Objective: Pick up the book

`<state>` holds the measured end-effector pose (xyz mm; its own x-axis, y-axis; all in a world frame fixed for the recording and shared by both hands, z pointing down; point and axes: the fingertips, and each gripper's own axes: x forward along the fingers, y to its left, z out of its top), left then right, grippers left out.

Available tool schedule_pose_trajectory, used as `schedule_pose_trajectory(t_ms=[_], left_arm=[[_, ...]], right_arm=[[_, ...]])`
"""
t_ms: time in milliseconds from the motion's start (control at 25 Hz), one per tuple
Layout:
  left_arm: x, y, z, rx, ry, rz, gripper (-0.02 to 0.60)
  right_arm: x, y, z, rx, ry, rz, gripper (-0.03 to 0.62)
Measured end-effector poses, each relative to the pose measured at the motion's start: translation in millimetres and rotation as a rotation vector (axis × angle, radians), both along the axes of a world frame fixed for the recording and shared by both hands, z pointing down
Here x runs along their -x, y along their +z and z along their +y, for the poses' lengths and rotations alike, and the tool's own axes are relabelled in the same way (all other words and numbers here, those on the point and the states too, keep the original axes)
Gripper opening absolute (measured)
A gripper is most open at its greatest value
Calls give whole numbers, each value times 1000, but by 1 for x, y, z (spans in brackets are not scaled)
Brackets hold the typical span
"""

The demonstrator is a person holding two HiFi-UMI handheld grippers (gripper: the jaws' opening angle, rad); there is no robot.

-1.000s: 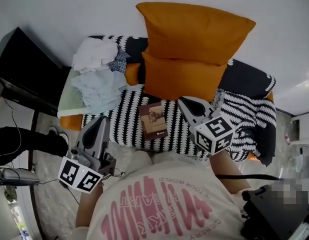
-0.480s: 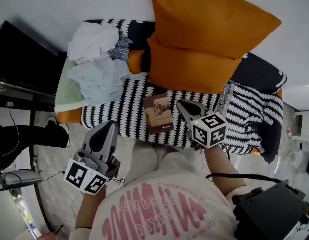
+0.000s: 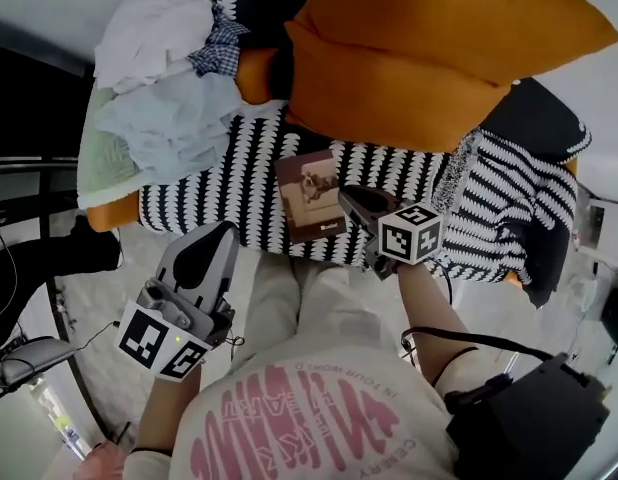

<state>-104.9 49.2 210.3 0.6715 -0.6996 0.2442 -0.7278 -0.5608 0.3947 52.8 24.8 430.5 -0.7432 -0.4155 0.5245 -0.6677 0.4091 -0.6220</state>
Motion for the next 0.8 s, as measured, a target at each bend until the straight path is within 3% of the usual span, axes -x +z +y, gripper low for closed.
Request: schedule_pose_trajectory(t_ms=[200, 320, 360, 480, 800], left_arm=[[-11, 9, 2, 53, 34, -14, 8], [-16, 20, 2, 71, 56, -22, 8], [-17, 26, 3, 85, 59, -25, 8], [-19, 49, 7, 135, 58, -50, 8], [-2, 95, 9, 245, 45, -102, 8]], right_arm=[[-3, 42, 13, 131, -15, -12, 122], [-4, 73, 20, 213, -30, -10, 283], [-3, 86, 25, 247, -37, -12, 301], [-5, 131, 42, 360, -51, -11, 342], [-15, 207, 68, 607, -48, -105, 344]])
